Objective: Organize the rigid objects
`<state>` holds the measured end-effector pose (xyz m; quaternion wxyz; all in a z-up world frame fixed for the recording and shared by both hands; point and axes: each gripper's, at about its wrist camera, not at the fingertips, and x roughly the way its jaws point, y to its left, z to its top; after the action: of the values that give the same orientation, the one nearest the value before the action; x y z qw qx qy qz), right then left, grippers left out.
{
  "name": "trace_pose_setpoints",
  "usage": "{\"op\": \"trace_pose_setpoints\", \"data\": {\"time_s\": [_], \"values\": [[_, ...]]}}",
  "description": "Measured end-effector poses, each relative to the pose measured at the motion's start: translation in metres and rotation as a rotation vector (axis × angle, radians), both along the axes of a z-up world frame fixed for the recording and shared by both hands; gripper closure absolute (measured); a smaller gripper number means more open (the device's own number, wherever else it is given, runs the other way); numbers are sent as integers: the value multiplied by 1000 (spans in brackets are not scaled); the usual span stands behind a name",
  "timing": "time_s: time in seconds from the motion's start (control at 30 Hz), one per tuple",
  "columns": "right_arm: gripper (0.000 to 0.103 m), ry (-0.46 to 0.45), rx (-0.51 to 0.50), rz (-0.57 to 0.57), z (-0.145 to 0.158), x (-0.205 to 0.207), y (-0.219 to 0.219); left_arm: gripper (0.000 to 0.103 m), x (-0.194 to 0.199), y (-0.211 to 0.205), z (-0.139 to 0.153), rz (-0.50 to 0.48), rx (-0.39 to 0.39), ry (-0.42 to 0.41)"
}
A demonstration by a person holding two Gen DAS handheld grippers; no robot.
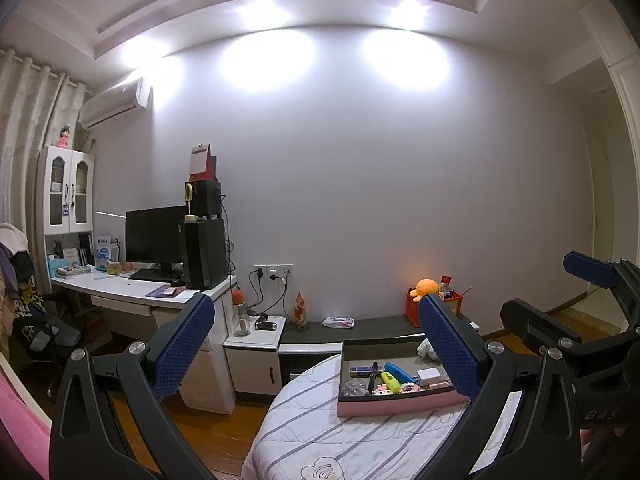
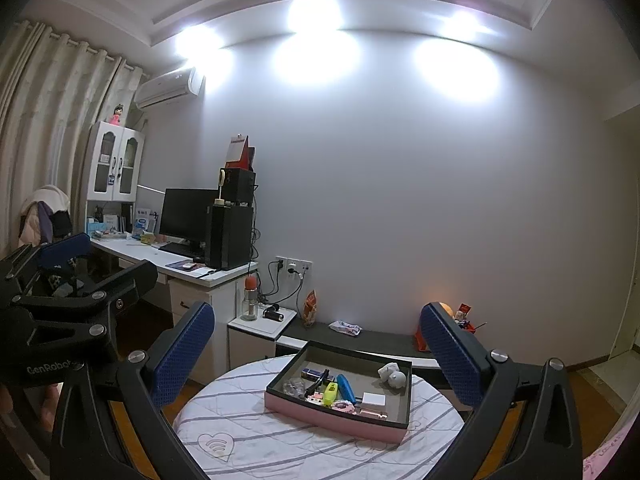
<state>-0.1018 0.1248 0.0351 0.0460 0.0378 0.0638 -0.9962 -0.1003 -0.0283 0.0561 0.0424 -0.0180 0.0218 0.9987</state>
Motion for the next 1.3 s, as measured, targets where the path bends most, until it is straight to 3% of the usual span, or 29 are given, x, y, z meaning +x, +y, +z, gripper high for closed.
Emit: {"op": "trace_pose_setpoints", "data": {"time_s": [1.3], "values": [[0, -40, -3, 12, -5, -8, -1, 0, -3, 2, -1, -1, -7, -15]]}}
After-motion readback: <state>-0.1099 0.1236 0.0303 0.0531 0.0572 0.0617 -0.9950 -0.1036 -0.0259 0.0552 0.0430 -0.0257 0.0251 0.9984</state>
